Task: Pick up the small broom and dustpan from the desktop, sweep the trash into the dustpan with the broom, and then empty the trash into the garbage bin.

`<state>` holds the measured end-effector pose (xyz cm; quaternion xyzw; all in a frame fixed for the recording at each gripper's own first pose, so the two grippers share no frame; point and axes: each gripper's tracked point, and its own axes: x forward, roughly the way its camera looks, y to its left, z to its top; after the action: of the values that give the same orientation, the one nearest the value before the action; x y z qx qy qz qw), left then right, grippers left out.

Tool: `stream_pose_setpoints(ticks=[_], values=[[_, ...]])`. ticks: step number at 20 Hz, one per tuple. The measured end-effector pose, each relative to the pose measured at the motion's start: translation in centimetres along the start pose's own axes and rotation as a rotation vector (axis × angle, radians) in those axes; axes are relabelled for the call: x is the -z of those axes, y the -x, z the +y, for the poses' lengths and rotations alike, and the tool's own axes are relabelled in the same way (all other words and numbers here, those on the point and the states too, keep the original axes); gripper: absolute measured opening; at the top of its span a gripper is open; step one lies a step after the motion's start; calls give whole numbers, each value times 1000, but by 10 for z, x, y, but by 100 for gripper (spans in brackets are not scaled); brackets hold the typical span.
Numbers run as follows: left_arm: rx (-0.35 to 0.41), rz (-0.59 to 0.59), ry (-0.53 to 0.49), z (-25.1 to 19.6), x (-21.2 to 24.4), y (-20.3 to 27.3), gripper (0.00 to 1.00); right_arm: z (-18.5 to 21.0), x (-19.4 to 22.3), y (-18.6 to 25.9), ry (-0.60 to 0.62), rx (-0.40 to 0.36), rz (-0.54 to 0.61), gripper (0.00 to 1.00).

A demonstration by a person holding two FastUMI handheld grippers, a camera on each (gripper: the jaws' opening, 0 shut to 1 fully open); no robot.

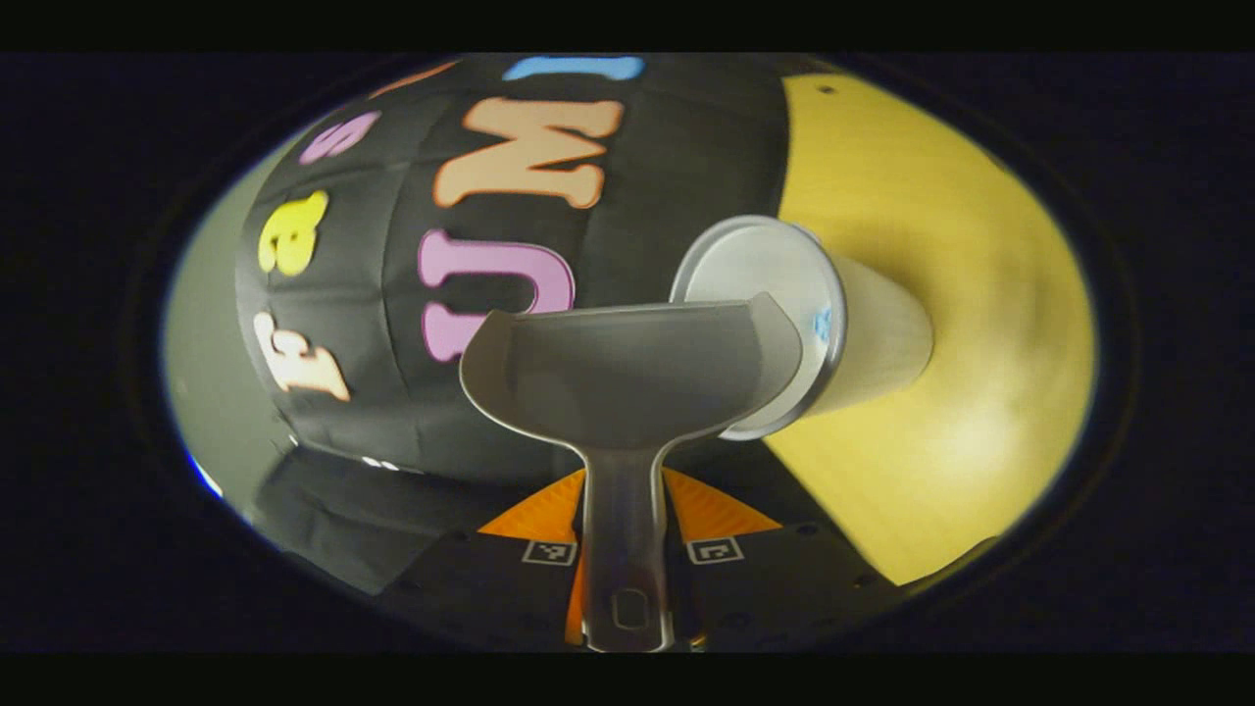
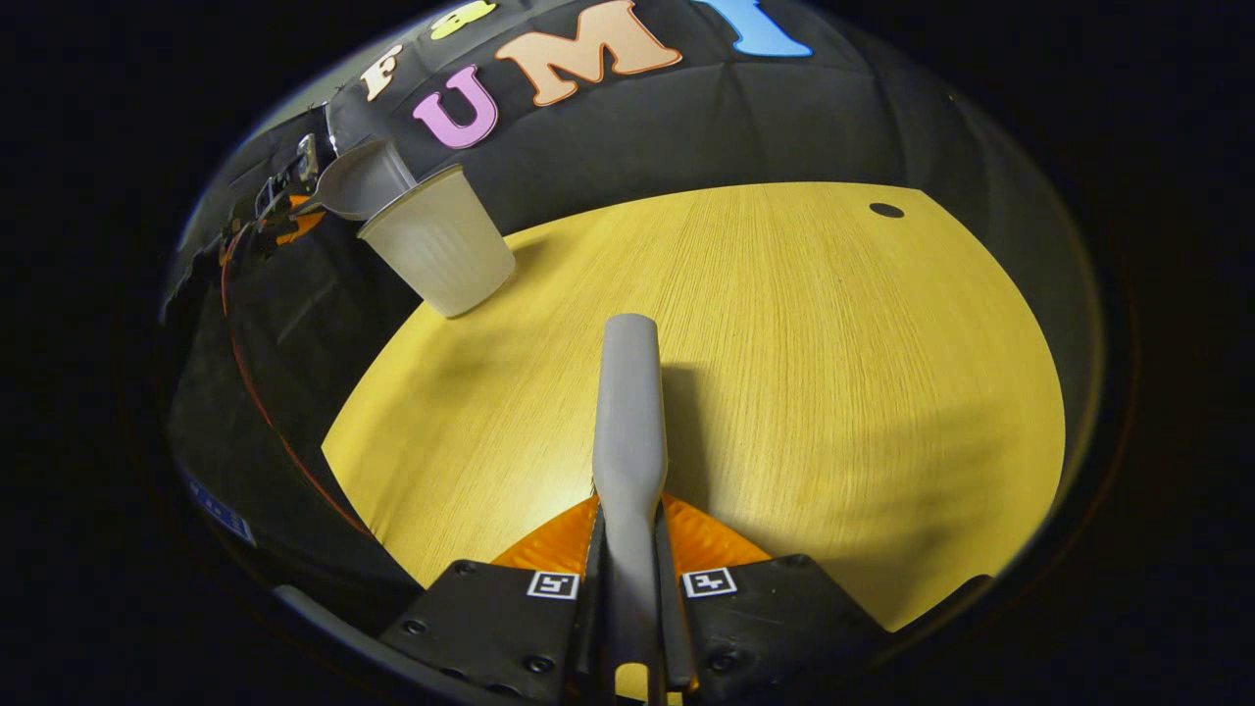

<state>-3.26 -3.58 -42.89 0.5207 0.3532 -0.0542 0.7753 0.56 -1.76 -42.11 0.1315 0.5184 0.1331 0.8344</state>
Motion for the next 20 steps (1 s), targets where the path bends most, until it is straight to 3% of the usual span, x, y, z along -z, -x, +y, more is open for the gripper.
stream_pose_setpoints(ticks=[4,6,8,10,13,15,20], values=[[101,-123,350,-49,-55,21,24,2,-4,14,-22,9,-59,23],[190,-164,470,-85,-82,39,29,2,-9,23,-17,21,-83,23],[301,-210,573,-133,-111,62,24,2,-18,37,-16,50,-120,23],[400,-230,671,-176,-133,84,26,4,-24,55,-17,96,-154,23],[482,-224,721,-228,-149,103,27,13,-30,76,-20,151,-187,23],[540,-192,731,-261,-149,107,27,10,-29,68,-27,185,-193,23],[612,-52,766,-329,-117,118,28,12,-27,59,-20,278,-176,23]])
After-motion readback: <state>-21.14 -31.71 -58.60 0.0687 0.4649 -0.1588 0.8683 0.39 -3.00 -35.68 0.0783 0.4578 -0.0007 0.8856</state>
